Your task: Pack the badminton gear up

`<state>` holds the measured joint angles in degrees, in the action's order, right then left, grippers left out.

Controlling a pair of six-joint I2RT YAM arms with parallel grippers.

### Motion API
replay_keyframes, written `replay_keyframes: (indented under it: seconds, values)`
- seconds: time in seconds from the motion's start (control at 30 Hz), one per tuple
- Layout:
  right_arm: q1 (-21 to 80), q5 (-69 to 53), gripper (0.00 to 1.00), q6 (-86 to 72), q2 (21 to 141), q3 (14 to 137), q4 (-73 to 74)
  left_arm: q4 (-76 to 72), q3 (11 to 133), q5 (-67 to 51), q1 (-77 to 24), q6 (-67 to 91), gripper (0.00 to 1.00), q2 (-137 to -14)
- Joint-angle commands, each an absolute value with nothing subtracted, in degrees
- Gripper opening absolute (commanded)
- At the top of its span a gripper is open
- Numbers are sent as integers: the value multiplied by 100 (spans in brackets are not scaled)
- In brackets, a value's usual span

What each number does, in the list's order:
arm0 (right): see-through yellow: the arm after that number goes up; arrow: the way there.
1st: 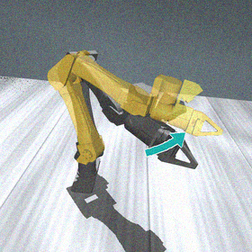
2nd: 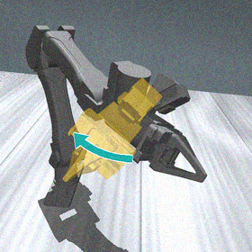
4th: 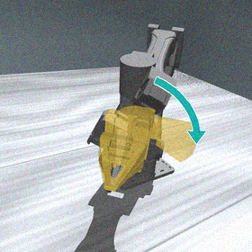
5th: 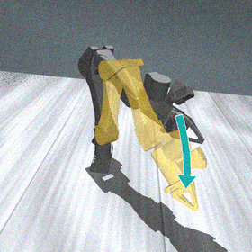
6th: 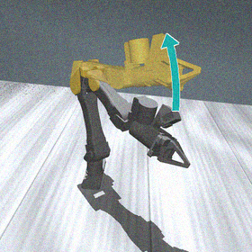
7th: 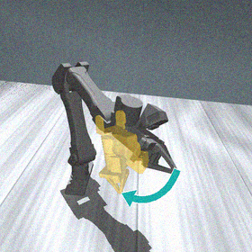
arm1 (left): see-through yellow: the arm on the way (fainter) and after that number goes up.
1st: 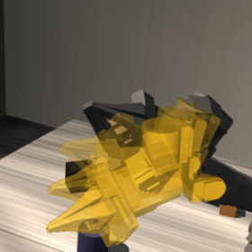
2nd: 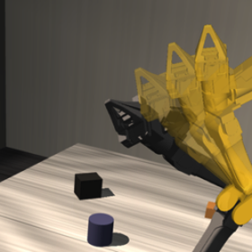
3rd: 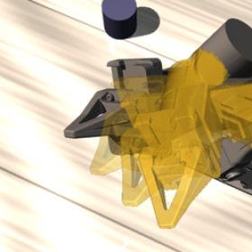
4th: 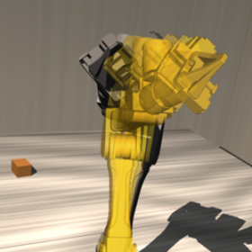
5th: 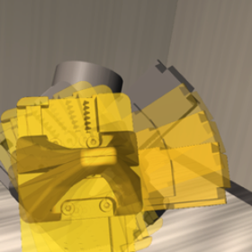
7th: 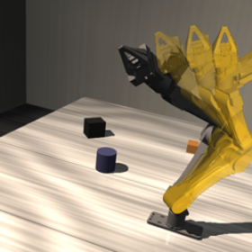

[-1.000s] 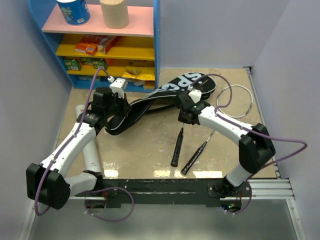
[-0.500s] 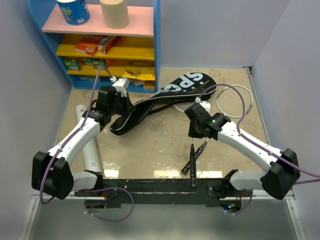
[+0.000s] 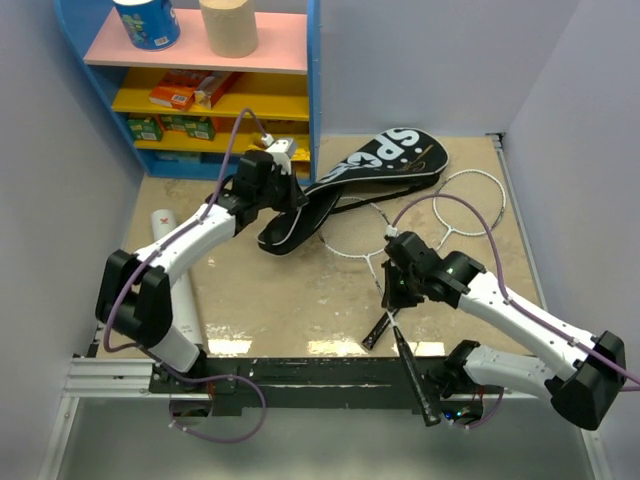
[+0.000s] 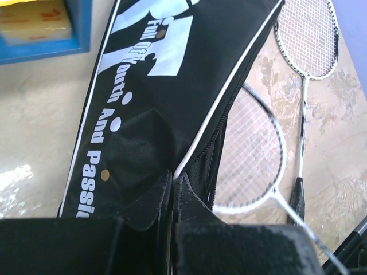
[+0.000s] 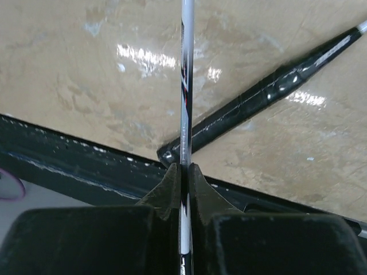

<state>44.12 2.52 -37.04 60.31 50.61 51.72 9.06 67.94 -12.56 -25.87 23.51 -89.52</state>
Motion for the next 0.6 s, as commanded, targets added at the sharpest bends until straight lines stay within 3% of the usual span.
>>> replay_keyframes:
  seconds: [0.0,0.47,0.57]
  values:
    - [4631,-386,0,-3516,5792,4607,4975,378,7479,-1160,-2654,2558,0,-9474]
    - [5265,-220,0,-3832,6407,3885,4043,316,7436,-1090,-2760,2452,0,-9800]
    - [5282,-150,14,-3911,6565,3920,3894,273,7287,-1090,-2760,2426,0,-9686]
